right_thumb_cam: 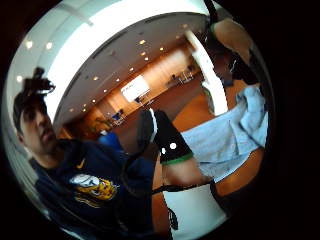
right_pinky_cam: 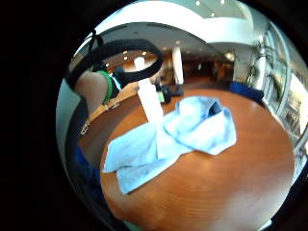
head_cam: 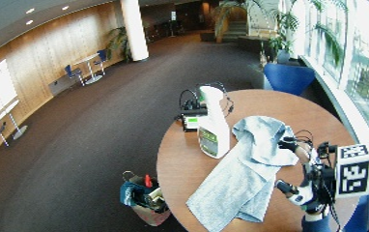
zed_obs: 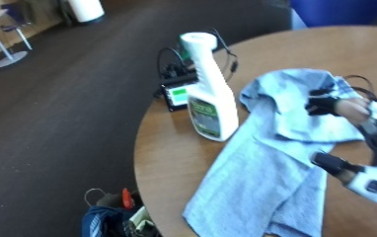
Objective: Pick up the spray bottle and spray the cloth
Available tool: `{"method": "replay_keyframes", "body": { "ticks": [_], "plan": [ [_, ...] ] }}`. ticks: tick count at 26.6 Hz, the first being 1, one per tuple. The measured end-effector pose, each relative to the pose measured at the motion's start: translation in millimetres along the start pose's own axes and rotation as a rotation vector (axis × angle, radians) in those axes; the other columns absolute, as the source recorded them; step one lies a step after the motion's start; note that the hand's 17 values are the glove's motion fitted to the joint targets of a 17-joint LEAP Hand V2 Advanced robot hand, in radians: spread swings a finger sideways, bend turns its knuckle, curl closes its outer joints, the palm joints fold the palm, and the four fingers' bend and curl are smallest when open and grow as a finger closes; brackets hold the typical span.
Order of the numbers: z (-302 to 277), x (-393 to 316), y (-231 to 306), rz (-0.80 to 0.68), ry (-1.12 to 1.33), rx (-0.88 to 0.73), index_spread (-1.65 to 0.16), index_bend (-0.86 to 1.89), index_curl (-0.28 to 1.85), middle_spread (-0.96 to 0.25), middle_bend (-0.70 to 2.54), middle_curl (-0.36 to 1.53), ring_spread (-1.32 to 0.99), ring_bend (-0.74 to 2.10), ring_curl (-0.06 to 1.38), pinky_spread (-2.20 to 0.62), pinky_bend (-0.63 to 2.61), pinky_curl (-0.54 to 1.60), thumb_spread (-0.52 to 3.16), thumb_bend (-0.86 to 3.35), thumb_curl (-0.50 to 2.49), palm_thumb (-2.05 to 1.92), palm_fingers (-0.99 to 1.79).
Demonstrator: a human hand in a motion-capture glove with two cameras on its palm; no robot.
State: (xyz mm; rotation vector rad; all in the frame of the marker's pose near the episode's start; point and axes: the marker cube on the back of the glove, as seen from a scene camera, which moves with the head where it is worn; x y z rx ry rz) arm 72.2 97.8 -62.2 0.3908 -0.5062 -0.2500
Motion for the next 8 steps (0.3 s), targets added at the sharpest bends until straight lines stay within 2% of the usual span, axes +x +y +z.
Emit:
{"method": "replay_keyframes", "body": {
  "ticks": [5,8],
  "plan": [
    [44.3,-6.8,-63.7,-0.099,0.024,-0.214,-0.35,0.08,0.23,-0.06,0.43,0.4,-0.14,0.55,0.37,0.06,0.33,0.33,1.07,-0.01,0.38,0.46,0.95],
    [57.1,-9.0,-78.5,-0.1,0.041,-0.273,-0.34,0.07,0.22,-0.06,0.42,0.4,-0.14,0.54,0.37,0.04,0.33,0.34,1.09,-0.02,0.37,0.46,0.96]
  ]
}}
